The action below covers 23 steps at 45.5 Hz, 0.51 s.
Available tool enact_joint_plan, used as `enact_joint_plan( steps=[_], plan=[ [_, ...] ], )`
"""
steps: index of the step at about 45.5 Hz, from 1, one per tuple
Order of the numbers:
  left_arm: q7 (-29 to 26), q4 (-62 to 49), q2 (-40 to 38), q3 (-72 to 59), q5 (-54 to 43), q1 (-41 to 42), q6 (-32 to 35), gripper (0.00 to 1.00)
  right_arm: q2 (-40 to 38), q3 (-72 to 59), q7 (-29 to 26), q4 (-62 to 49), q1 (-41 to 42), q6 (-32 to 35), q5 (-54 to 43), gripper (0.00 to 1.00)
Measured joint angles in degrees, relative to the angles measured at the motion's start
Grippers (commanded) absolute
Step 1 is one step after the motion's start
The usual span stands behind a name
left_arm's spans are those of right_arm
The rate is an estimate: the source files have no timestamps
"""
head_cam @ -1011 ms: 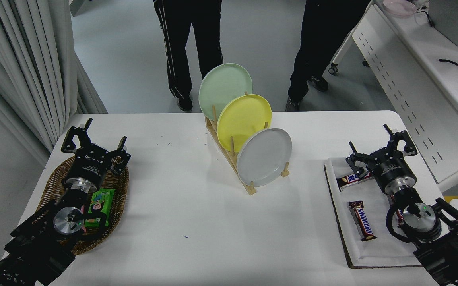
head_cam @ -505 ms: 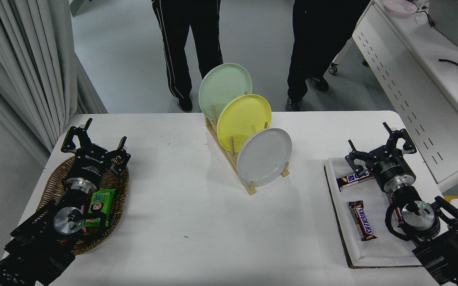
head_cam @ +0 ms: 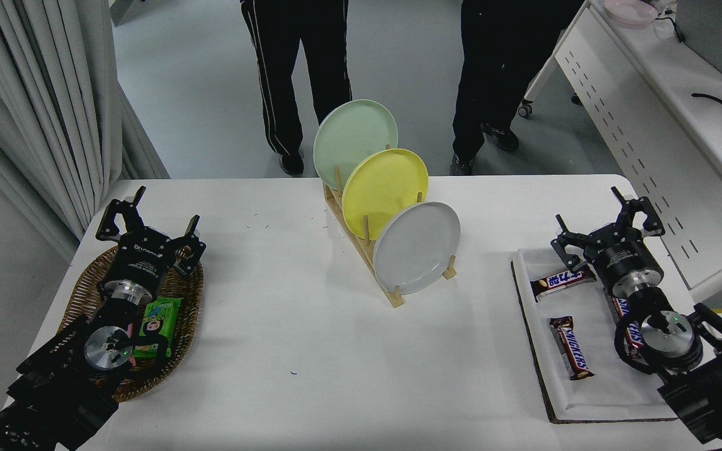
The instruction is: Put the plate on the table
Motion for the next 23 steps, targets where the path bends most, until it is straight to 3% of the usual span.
enact_joint_plan(
  steps=[23],
  plan=[
    [0.00,-0.03,0.00,0.00,0.00,0.00,0.00,1.00,-11.62,-39.32,-0.11,9.68,17.15,-2.88,11.72,0.99]
  ],
)
